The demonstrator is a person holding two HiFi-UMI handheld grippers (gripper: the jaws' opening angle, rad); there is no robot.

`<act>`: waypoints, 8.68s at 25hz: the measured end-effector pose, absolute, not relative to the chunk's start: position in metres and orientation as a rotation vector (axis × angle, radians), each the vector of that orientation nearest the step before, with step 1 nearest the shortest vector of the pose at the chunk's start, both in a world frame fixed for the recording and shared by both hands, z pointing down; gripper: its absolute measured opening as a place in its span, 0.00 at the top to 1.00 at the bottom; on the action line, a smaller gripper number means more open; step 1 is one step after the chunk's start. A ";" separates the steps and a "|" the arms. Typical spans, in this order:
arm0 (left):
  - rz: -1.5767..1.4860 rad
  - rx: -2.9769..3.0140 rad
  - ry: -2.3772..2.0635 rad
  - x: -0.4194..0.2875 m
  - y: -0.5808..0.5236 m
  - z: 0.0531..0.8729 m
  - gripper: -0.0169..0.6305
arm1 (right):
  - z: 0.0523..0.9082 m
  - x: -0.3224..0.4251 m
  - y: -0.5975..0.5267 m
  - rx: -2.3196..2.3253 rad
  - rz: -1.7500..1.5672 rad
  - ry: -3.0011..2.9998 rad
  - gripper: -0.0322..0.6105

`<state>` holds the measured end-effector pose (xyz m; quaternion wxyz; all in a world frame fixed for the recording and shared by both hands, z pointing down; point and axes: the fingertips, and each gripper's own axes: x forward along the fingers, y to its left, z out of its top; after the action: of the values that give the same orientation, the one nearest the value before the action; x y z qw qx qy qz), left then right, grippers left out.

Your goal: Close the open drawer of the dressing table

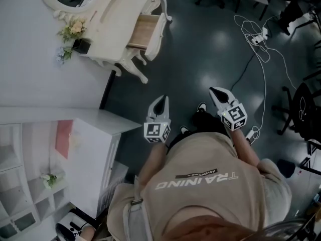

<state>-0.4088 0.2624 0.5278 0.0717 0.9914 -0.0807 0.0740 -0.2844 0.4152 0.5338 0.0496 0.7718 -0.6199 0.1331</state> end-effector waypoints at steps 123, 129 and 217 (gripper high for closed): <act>0.690 1.877 -1.237 -0.067 -0.078 0.772 0.96 | 0.619 0.092 -0.202 0.595 0.382 -2.669 0.94; 0.696 1.736 -1.136 -0.077 -0.060 0.813 0.96 | 0.626 0.100 -0.190 0.587 0.370 -2.603 0.94; 0.358 2.222 -1.591 -0.085 -0.247 0.577 0.96 | 0.563 0.109 -0.247 0.754 0.352 -2.678 0.94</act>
<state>-0.0848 -0.2475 0.5769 0.1916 0.7912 -0.5667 0.1273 0.1091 -0.2472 0.5628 0.1681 0.2651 -0.9414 0.1239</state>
